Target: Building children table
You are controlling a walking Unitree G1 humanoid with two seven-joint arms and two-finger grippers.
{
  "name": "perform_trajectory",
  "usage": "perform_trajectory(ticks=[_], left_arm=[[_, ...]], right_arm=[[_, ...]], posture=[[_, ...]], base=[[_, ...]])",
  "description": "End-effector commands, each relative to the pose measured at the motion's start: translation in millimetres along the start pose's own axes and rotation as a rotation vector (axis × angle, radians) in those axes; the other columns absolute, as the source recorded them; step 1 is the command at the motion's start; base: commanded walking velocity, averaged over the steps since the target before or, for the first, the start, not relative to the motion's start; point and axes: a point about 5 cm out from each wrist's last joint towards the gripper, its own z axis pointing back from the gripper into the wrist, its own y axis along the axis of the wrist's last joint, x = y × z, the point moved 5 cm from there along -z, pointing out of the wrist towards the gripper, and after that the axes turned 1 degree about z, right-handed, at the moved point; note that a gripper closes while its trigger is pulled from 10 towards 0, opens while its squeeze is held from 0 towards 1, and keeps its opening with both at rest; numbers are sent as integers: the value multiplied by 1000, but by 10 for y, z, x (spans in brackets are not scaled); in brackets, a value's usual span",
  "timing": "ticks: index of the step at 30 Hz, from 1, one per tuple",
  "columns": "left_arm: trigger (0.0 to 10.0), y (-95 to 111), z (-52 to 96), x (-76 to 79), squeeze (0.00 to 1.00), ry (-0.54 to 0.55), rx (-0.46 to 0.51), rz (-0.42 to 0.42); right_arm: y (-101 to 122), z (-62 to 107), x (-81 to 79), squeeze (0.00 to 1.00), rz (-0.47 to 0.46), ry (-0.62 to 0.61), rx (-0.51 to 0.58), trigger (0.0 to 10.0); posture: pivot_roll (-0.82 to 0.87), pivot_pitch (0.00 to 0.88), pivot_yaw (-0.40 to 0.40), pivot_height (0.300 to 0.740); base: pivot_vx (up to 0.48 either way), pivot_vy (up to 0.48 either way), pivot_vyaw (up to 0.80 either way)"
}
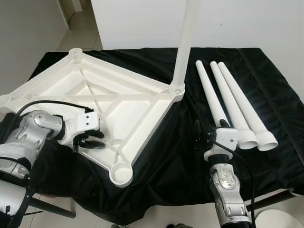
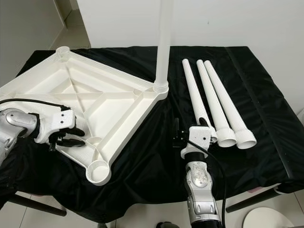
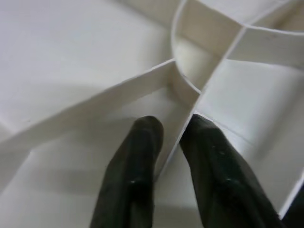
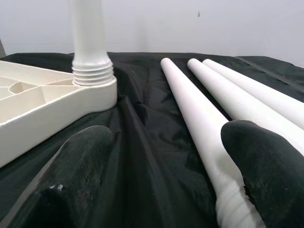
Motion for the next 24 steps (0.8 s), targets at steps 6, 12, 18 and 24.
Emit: perform_trajectory(ticks=[6,12,18,24], left_arm=[[0,-56,-227,149,0,-14,51,66],[0,85,-445,132,0,53,123,66],[0,431,-675,36,0,173,237,51],[10000,563,-789,32,0,214,266,56]], right_arm=[[1,21,-27,0,2,-1,5,10000],[9,11,-43,0,0,-1,7,10000],[6,-7,-63,0,-4,1,7,10000],[16,-17,-93,0,-6,10,11,10000]], posture=[[-59,107,77,740],[-60,109,72,740],[-56,107,66,740],[-56,104,62,740]], base=[[0,0,0],[0,0,0],[0,0,0],[0,0,0]])
